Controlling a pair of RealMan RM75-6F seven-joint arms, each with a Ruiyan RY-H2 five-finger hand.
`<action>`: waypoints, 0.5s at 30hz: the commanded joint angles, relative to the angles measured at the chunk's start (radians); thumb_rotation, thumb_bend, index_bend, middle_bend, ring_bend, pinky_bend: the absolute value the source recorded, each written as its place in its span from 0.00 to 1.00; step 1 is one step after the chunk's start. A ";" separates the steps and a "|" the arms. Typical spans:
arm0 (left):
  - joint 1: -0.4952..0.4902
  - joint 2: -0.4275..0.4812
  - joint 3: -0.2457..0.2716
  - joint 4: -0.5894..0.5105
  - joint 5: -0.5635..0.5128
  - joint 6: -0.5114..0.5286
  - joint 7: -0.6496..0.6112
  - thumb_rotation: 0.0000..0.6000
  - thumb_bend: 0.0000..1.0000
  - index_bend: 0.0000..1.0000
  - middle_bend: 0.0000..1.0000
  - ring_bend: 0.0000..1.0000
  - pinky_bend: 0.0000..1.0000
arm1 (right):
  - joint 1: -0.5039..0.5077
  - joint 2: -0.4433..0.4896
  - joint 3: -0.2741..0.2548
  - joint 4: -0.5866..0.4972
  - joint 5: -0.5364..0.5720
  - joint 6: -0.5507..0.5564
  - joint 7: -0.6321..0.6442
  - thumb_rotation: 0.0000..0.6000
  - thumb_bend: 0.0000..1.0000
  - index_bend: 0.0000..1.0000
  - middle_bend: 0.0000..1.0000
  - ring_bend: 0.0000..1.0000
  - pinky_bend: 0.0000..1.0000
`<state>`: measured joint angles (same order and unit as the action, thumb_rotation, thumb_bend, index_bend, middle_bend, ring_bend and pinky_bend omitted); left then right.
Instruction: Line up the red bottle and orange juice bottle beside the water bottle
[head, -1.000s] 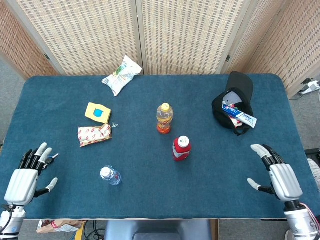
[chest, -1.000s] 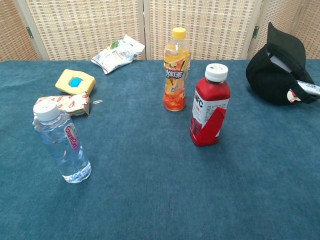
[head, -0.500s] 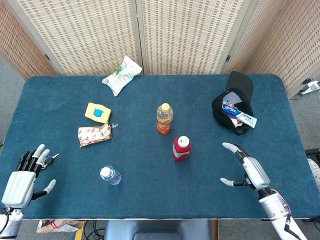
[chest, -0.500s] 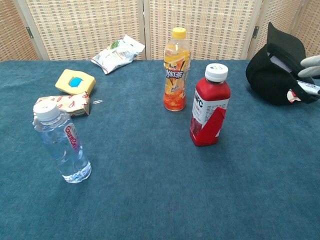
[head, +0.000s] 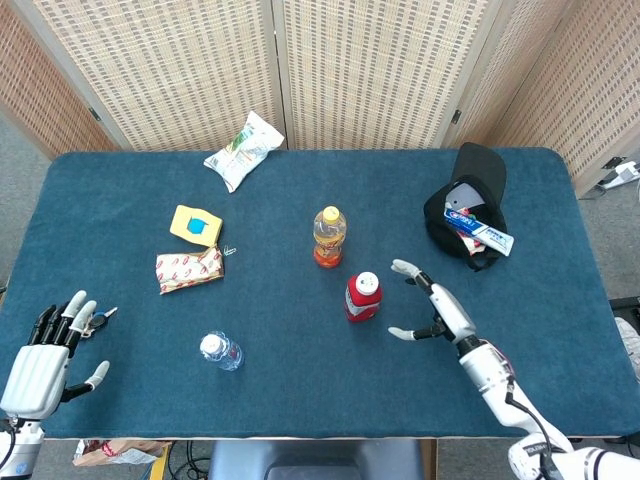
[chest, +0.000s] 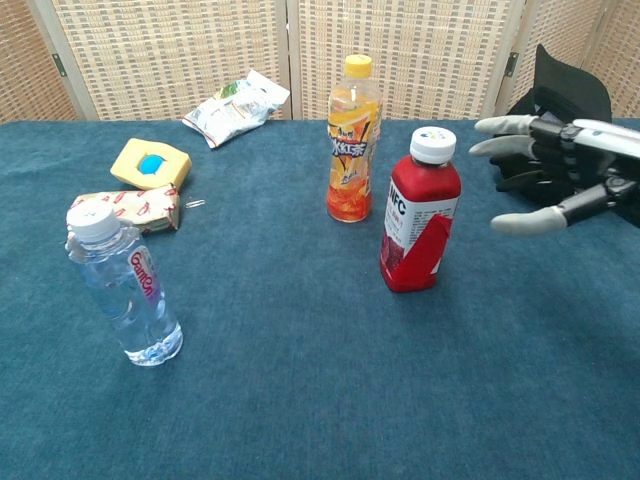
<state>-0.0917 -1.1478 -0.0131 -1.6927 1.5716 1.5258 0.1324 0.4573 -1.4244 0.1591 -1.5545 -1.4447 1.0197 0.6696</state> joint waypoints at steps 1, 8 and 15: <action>0.001 0.000 0.000 0.000 -0.003 -0.001 0.001 1.00 0.24 0.00 0.00 0.00 0.00 | 0.034 -0.046 0.018 0.045 0.015 -0.031 0.019 1.00 0.00 0.11 0.12 0.06 0.17; 0.003 0.004 -0.003 -0.003 -0.008 -0.001 0.007 1.00 0.24 0.00 0.00 0.00 0.00 | 0.087 -0.130 0.026 0.132 0.020 -0.069 0.054 1.00 0.00 0.11 0.12 0.06 0.16; 0.005 0.008 -0.002 -0.004 -0.007 0.000 0.009 1.00 0.24 0.00 0.00 0.00 0.00 | 0.127 -0.196 0.021 0.198 0.010 -0.090 0.087 1.00 0.00 0.11 0.12 0.06 0.16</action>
<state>-0.0867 -1.1404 -0.0155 -1.6966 1.5649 1.5254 0.1410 0.5777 -1.6113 0.1816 -1.3638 -1.4325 0.9334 0.7506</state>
